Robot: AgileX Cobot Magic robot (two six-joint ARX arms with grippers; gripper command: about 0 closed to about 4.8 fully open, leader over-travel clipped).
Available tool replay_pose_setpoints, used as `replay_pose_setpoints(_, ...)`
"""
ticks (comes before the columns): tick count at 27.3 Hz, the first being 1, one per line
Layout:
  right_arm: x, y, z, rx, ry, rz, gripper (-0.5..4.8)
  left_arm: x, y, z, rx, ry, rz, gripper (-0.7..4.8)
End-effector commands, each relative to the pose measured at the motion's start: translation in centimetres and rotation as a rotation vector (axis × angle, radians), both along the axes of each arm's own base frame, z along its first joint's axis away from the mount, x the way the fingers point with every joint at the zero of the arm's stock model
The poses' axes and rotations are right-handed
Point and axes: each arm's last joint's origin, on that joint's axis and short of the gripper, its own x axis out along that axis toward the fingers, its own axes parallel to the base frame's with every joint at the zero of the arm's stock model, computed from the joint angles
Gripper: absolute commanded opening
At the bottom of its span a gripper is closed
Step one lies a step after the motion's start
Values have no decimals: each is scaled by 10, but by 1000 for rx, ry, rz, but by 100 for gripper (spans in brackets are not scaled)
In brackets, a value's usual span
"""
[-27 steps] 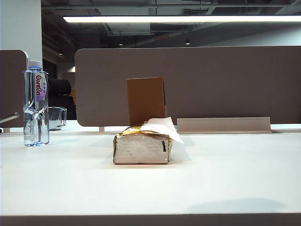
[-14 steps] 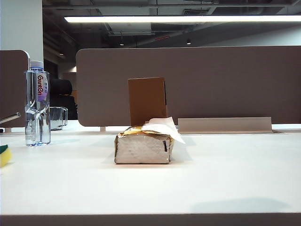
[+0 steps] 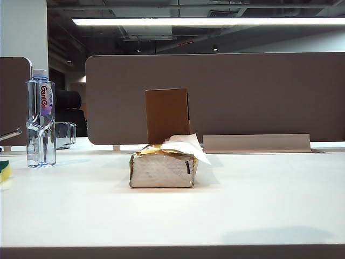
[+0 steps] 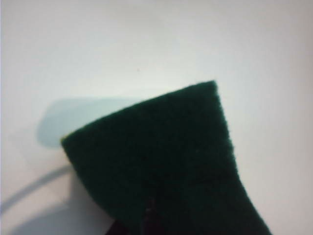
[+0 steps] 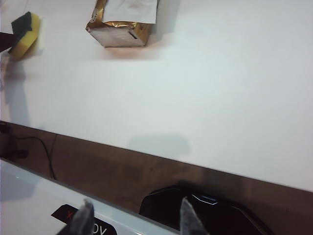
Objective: Move the sponge from right to left to wipe the table, avoiding obstacles on the table, and finally reaching the bottle of mineral water.
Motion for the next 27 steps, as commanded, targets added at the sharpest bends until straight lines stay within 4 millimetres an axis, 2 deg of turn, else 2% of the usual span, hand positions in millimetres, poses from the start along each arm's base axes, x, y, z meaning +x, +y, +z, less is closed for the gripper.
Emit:
replay_pose_setpoints(1,0,0,2,10,-11,2,229,10,-3,2,35,-35,-3,-6)
replay_pose_setpoints(8,-1,1,3,43,2,32,229,38,-15,2,43,-49,-43,-6)
replay_pose_setpoints(16,-1,2,3,71,19,42,229,65,-21,-11,61,-19,-50,-6)
replay_pose_setpoints(27,-1,2,3,81,25,46,229,76,-20,-12,57,-22,-45,-3)
